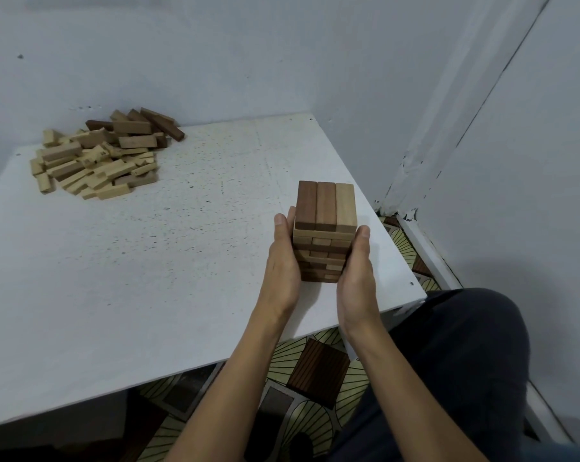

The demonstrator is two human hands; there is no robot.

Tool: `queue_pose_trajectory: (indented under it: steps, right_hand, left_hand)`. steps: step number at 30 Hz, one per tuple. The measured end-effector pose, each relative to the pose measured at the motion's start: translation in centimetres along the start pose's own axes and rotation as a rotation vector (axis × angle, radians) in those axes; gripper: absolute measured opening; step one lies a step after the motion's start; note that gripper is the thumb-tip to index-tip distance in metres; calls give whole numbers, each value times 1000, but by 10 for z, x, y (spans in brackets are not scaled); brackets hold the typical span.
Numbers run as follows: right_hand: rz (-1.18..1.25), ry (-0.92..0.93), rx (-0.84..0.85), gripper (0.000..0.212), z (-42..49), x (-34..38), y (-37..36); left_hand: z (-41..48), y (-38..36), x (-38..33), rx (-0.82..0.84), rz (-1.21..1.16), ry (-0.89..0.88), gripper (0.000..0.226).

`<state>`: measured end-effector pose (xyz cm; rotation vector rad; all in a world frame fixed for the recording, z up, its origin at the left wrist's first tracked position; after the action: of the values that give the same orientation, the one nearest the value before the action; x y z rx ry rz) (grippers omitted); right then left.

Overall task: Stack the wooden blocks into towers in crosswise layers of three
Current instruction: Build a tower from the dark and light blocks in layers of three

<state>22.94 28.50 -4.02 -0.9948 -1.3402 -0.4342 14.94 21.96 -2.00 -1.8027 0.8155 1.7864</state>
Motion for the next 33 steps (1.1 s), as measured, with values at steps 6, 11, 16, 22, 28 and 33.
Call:
queue_pose_trajectory:
  steps: [6,11,16,22,28,33]
  right_hand:
    - [0,0,-5,79,-1,1,-1]
    - [-17,-5,-8,78,-1,0,0]
    - [-20,-2,3,77,-1,0,0]
    - [-28,-19,9,81,-1,0,-1]
    - [-28,53,15,102,1,13,-1]
    - [-42,162,69,96,2,31,-6]
  left_hand:
    - [3,-2,6,-2,-22,32,79]
    - [0,-1,4,-7,-14,27,71]
    - [0,-2,2,9,-9,25,75]
    - [-1,-2,-1,18,-9,17,75]
    - [3,6,-5,-33,1,41,91]
    - [-1,6,-23,-56,-37,-5,75]
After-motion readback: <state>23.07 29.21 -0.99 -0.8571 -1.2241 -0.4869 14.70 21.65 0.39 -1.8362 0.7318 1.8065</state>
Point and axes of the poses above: each hand's wrist, its own z-axis towards the middle knuckle, its own y-axis out of the back of the hand, x = y × z, the point moved 5 cm from there along z, towards the middle knuckle, and after that the axes turned 10 degrees about z, right-handed, at the moved point
